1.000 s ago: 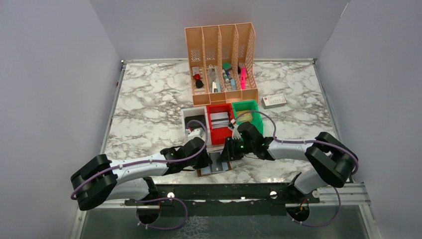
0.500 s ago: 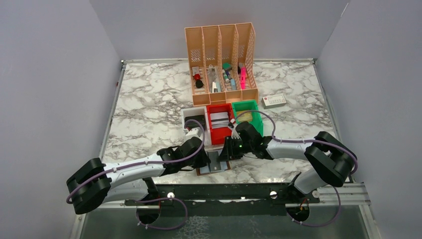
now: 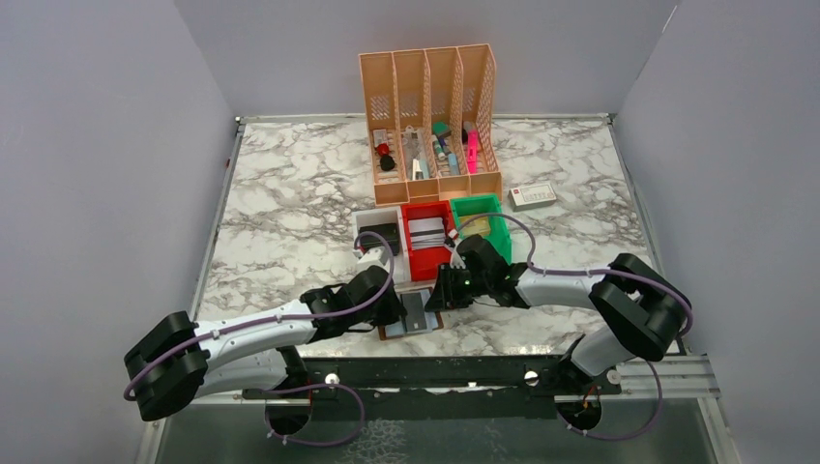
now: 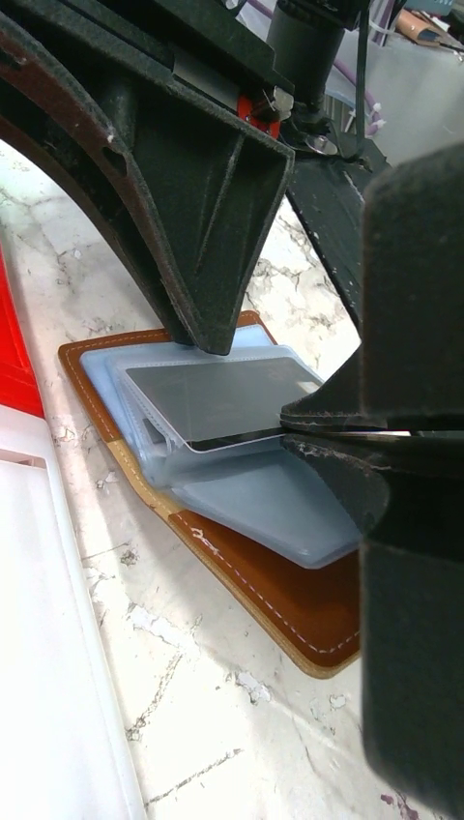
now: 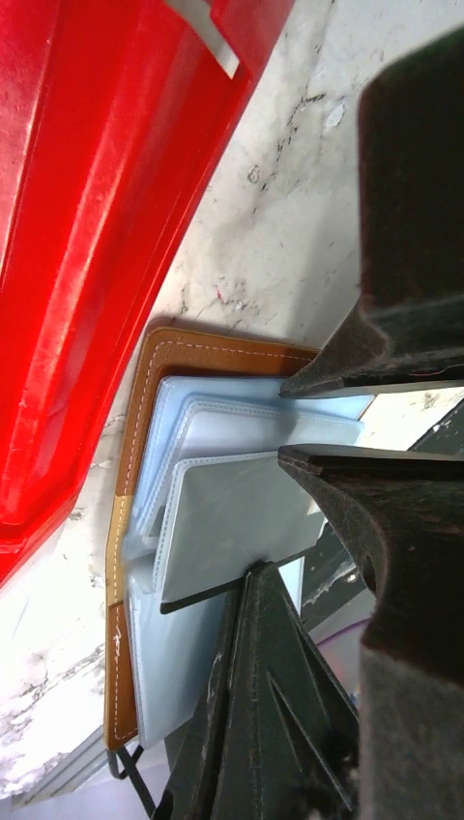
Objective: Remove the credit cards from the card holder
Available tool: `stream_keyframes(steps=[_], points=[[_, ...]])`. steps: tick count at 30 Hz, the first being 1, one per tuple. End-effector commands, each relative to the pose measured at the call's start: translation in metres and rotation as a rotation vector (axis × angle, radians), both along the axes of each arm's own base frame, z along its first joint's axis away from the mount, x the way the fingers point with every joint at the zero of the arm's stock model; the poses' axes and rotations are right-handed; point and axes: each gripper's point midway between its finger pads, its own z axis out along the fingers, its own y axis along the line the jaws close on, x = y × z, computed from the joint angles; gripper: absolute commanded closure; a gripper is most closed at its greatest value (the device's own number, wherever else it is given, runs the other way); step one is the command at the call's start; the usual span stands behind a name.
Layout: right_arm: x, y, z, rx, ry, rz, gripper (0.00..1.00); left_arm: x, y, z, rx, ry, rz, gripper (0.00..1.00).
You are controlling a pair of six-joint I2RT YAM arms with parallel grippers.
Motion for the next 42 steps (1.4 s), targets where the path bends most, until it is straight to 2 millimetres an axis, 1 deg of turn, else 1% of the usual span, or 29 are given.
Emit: stream_keyframes(steps=[1,8,10,13,18,20,21,23,26,28,31,34,36,39,42], points=[[-0.003,-0.023,-0.029,-0.144,0.026,-0.036,0.7,0.003,0.011,-0.003,0.035,-0.019,0.018,0.95],[-0.001,-0.021,-0.028,-0.143,0.025,-0.032,0.71,0.004,0.011,-0.003,0.032,-0.023,0.021,0.94],[-0.001,-0.019,-0.024,-0.131,0.022,-0.027,0.71,0.005,0.012,-0.003,0.035,-0.023,0.021,0.92],[0.001,-0.012,-0.008,-0.076,-0.011,-0.007,0.71,0.004,0.012,-0.005,0.037,-0.019,0.018,0.92],[0.003,0.012,0.035,0.075,-0.082,0.074,0.7,0.005,0.012,-0.006,0.043,-0.015,0.016,0.91],[0.004,0.019,0.05,0.119,-0.104,0.097,0.69,0.005,0.012,-0.007,0.047,-0.014,0.014,0.91],[0.005,0.023,0.055,0.134,-0.112,0.106,0.68,0.005,0.012,-0.008,0.047,-0.012,0.016,0.91],[0.006,0.03,0.059,0.155,-0.114,0.124,0.66,0.005,0.012,-0.008,0.046,-0.011,0.017,0.91],[0.006,0.036,0.052,0.154,-0.091,0.136,0.66,0.005,0.011,-0.007,0.04,-0.012,0.017,0.9],[0.007,0.038,0.043,0.139,-0.077,0.126,0.66,0.005,0.01,-0.007,0.04,-0.011,0.015,0.9],[0.008,0.034,0.026,0.088,-0.051,0.111,0.65,0.004,0.01,-0.007,0.039,-0.011,0.015,0.9],[0.002,0.031,0.011,0.066,-0.017,0.118,0.65,0.004,0.011,-0.009,0.041,-0.008,0.012,0.88],[-0.002,0.029,0.005,0.06,0.004,0.116,0.65,0.004,0.01,-0.008,0.038,-0.008,0.01,0.86],[-0.002,0.023,-0.005,0.024,0.016,0.097,0.67,0.003,0.007,-0.009,0.033,-0.001,0.003,0.84],[-0.004,0.021,-0.008,0.017,0.026,0.096,0.7,0.002,0.006,-0.011,0.025,0.009,0.002,0.82]])
